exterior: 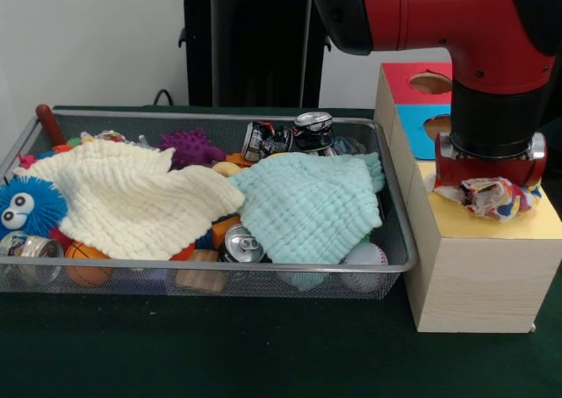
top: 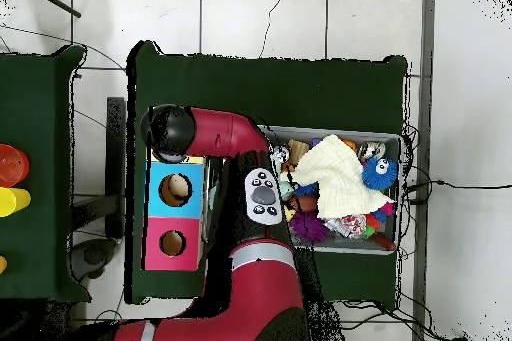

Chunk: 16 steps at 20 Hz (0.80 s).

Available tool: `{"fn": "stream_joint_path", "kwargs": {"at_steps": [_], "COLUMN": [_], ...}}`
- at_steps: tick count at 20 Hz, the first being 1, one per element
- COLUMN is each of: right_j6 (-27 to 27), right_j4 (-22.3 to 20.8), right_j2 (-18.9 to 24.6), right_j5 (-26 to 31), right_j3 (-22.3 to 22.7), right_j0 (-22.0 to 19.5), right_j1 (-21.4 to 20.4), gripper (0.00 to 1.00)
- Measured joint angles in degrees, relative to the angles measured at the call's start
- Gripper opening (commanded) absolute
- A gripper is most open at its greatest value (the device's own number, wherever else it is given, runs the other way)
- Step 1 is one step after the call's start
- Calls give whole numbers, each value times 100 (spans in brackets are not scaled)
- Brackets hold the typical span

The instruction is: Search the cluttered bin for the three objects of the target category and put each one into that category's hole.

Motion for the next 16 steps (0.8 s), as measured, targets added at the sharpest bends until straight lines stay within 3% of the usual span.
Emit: {"fn": "stream_joint_path", "kwargs": {"at_steps": [16], "right_j6": [2], "right_j4": [-25], "right_j2": [6], "right_j5": [-44], "right_j3": [342], "right_j0": [-1], "right_j1": [-331], "gripper": [100]}}
